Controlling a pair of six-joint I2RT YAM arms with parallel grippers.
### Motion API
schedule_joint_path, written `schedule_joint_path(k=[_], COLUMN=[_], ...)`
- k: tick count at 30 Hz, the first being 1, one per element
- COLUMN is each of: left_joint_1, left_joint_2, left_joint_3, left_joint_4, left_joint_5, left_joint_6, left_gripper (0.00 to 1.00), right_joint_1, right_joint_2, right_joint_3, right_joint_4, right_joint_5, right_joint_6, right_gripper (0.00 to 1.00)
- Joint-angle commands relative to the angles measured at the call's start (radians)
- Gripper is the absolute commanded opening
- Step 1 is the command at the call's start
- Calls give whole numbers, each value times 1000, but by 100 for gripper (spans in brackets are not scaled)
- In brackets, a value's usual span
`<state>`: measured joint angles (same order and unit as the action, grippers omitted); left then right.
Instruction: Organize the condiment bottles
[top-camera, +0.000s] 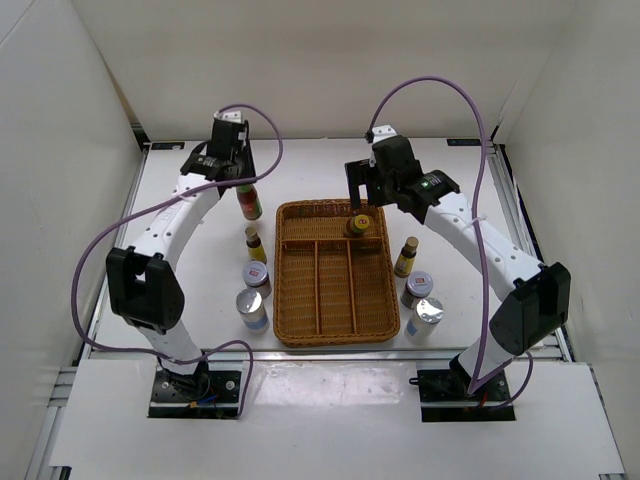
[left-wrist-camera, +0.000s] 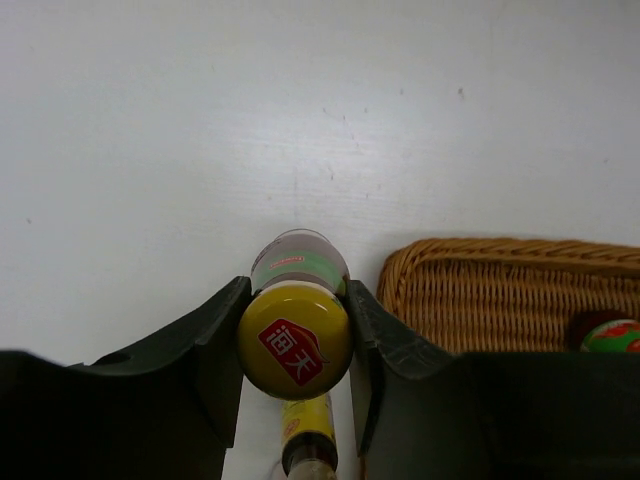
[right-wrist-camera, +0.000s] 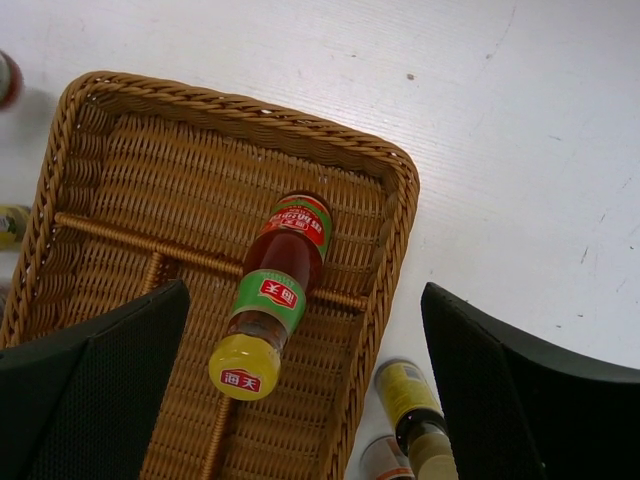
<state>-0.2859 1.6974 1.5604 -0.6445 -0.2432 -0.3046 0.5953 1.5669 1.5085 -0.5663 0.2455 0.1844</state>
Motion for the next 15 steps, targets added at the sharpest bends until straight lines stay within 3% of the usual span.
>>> schedule_joint_path(k=[1, 8, 15], left_joint_1=[-36, -150, -234], left_joint_2=[-81, -81, 14], left_joint_3=[154, 254, 254], left_joint_4=[45, 23, 23], left_joint_5=[-84, -44, -24], left_joint_6=[41, 19, -31], left_gripper=[11, 11, 11], right_joint_1=[-2, -2, -11], right_joint_2=[-19, -28, -39], right_joint_3=[-1, -1, -1], right_joint_4=[5, -14, -32], right_joint_5=[-17, -12, -22], right_joint_6=[10, 43, 61], right_gripper=[100, 100, 97])
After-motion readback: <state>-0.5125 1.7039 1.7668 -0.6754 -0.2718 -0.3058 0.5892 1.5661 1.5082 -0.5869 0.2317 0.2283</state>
